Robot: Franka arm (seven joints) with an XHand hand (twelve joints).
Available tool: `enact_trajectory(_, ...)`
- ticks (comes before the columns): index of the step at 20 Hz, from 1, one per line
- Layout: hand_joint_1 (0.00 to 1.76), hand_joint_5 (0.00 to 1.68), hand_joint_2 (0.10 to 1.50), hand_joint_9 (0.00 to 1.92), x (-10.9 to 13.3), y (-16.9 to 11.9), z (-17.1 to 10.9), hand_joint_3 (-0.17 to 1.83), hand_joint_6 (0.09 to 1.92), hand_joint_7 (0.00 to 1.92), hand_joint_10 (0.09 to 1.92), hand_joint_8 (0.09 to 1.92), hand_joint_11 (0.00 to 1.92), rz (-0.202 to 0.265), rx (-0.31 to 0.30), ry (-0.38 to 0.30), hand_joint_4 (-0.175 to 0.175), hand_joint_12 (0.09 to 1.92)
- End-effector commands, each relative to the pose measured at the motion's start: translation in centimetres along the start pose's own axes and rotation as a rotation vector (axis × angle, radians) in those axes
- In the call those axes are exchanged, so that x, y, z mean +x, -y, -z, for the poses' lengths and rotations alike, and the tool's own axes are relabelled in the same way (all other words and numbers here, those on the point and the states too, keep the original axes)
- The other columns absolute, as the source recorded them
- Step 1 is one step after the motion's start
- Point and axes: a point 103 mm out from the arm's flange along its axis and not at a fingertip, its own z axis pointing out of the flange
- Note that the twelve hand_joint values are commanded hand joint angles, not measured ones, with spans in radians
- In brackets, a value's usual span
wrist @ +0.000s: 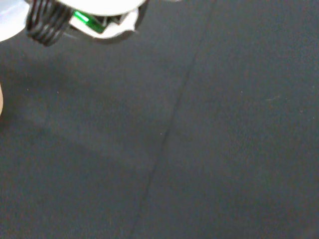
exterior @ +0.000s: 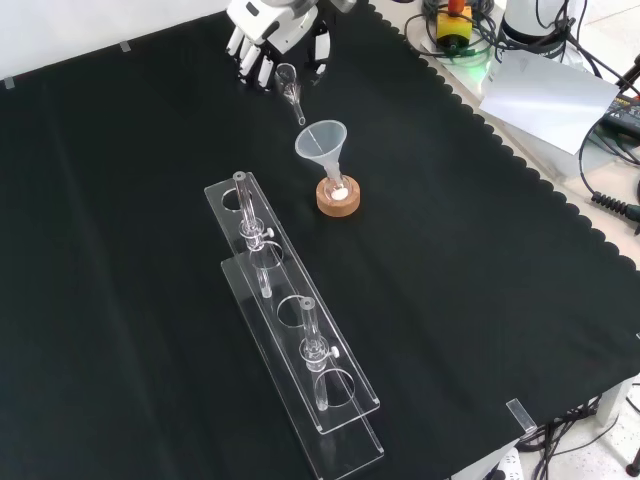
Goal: Put the weighing funnel back on the table.
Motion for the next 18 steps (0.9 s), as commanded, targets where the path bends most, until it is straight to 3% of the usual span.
enact_trajectory(1,1.09,1.13,0.66,0.82,-0.7,-0.5,-0.1,0.76,0.96,0.50,0.50,0.67,0.56,0.001,-0.017,-0.087,0.175,1.21)
enact_trajectory(9,1.09,1.13,0.67,0.82,-1.3,-2.1,-1.1,0.76,0.96,0.50,0.50,0.67,0.56,0.003,-0.040,-0.163,0.175,1.21)
enact_trajectory(18,1.09,1.13,0.67,0.83,-0.9,-6.7,-3.8,0.76,0.96,0.50,0.51,0.67,0.57,0.034,-0.049,-0.219,0.175,1.22)
